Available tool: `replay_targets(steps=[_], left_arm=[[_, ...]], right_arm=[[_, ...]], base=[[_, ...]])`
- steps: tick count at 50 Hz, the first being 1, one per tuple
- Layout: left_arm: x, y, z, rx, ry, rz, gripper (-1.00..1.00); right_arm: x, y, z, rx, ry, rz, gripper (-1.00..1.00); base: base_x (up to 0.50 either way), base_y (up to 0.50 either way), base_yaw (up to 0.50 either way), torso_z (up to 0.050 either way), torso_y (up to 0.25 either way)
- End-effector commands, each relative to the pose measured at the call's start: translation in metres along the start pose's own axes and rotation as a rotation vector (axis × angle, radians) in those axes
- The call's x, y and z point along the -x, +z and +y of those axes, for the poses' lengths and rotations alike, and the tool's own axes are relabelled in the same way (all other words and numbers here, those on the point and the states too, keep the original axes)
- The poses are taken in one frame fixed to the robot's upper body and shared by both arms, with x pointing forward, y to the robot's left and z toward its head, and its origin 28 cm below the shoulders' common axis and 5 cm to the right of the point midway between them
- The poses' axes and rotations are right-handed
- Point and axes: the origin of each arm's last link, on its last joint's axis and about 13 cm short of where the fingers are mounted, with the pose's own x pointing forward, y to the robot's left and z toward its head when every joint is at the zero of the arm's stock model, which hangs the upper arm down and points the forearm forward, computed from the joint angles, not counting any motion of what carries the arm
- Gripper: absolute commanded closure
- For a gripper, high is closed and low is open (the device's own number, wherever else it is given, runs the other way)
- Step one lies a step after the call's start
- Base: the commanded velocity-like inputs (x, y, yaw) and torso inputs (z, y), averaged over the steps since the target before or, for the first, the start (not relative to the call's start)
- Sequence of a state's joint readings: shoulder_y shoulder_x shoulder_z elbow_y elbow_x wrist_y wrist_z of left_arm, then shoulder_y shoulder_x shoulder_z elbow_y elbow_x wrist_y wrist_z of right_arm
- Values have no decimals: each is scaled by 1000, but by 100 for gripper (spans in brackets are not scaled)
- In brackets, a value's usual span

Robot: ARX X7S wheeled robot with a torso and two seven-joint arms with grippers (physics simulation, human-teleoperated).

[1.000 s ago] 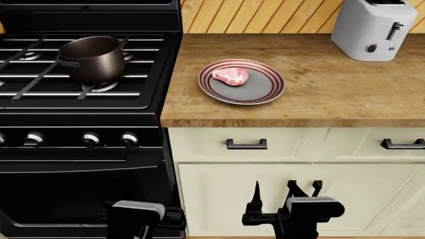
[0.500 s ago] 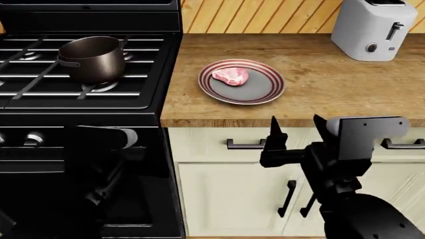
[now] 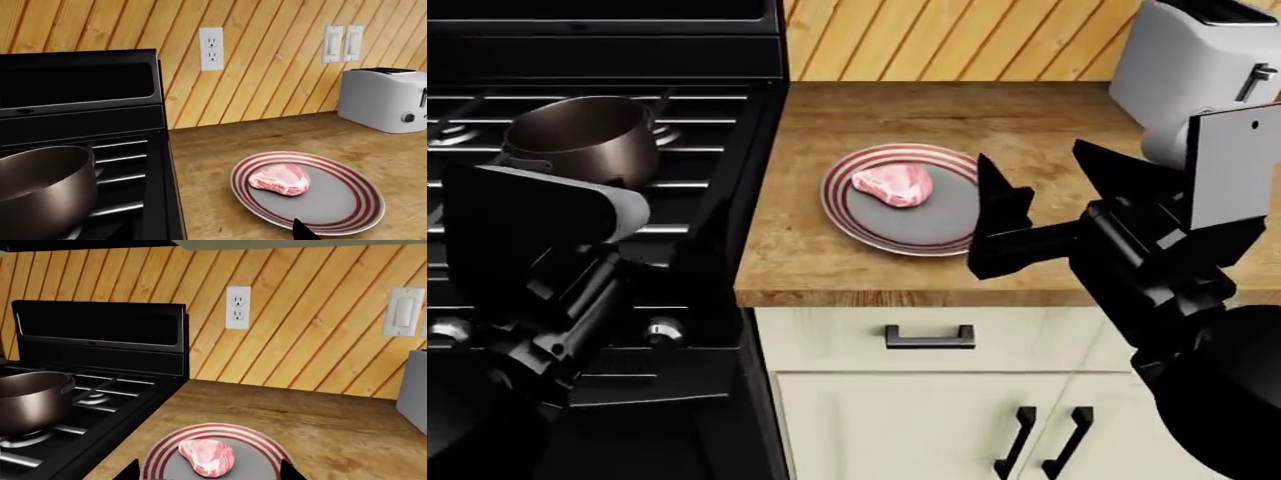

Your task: Frozen meat rests on a plate on the counter. Retrieve the meat and place it in a pot on a burner. Then turn the burner on.

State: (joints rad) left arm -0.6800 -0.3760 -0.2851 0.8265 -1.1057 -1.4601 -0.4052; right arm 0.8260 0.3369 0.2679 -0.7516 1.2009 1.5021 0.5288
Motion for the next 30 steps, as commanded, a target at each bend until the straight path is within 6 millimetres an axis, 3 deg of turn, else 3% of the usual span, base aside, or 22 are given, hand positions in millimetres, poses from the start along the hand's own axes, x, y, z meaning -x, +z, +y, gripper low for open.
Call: replay_targets(steps=[1,21,27,30], left_arm=[[3,7,1,-25,-2,-26,-100],[6,7,0,-30,-12,-29,-100],[-1,8,0,-33,-19,-30,-100],[-9,6,1,-39,-25,-34,-100]], right_arm=[[5,12,-2,35,24,-23,-100],[-1,15,-3,57,19,-29,-100],[-12,21,-8,68,10,-24,-100],[-24,26,-13,67,13,6,-100]], base=[[500,-8,0,0,0],[500,-9,0,0,1],[488,-6,0,0,0],[0,0,0,0,4]])
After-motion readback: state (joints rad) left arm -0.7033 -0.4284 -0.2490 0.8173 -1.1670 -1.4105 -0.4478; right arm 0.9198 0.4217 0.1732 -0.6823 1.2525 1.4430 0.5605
